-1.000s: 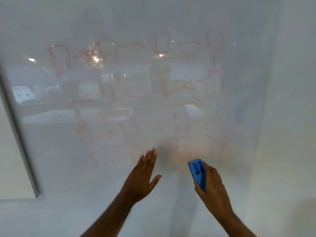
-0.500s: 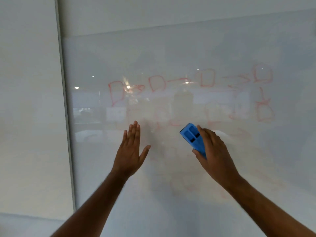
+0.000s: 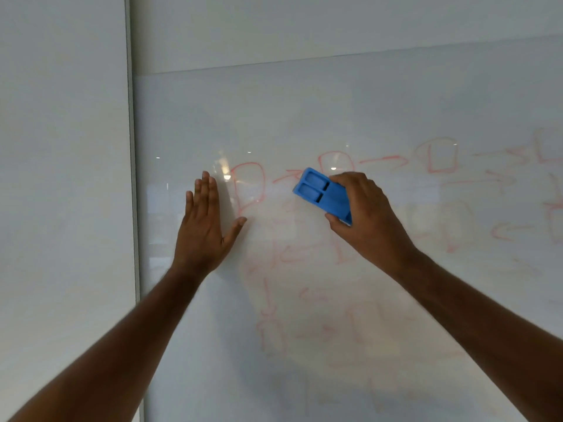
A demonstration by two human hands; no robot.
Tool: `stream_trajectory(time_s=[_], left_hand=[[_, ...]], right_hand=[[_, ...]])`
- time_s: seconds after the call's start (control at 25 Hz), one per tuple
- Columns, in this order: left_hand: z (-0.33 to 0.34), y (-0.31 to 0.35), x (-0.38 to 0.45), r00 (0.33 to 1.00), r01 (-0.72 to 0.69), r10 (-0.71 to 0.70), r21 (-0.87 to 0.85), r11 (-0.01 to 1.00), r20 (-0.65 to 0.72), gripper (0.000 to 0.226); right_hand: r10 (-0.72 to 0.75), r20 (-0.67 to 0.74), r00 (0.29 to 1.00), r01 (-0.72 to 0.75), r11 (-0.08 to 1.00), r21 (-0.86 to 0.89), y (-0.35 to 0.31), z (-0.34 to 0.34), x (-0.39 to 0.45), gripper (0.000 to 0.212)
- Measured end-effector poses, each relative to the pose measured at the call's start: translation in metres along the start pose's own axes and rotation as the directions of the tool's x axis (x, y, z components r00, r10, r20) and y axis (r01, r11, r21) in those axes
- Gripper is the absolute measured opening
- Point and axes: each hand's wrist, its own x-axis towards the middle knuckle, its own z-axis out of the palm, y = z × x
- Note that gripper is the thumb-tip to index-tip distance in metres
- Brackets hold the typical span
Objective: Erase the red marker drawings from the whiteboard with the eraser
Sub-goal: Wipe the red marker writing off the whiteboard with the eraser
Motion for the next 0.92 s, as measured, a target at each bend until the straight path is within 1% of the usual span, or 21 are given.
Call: stream_trajectory(time_s=[0.2, 0.32, 0.48, 0.64, 0.76, 0.92], left_hand=[[0.01, -0.024, 0.036, 0.997, -0.062, 0.06, -0.033, 0.998, -0.053, 0.114], [0.017, -0.026, 0.039, 0.99, -0.075, 0.071, -0.028, 0.997, -0.118, 0.112], [0.021, -0.029, 0.037, 0.989, -0.065, 0.063, -0.009, 0.998, -0.137, 0.112], [0.022, -0.03, 0.038, 0.987, -0.07, 0.07, 0.007, 0.998, -0.148, 0.113], [0.024, -0.03, 0.038, 0.983, -0.082, 0.085, 0.021, 0.996, -0.16, 0.114], [0.024, -0.032, 0.036, 0.978, -0.115, 0.12, 0.042, 0.993, -0.171, 0.116]], right_hand=[[-0.116, -0.023, 0.993, 0.112, 0.984, -0.14, -0.017, 0.03, 0.069, 0.062], [-0.186, -0.034, 0.982, 0.175, 0.961, -0.214, -0.022, 0.049, 0.105, 0.063], [-0.256, -0.029, 0.966, 0.241, 0.936, -0.258, -0.033, 0.072, 0.133, 0.062], [-0.326, -0.051, 0.944, 0.301, 0.916, -0.265, -0.049, 0.093, 0.139, 0.059], [-0.39, -0.021, 0.921, 0.367, 0.883, -0.291, -0.053, 0.102, 0.13, 0.06], [-0.494, 0.027, 0.869, 0.475, 0.82, -0.319, -0.043, 0.1, 0.107, 0.058]])
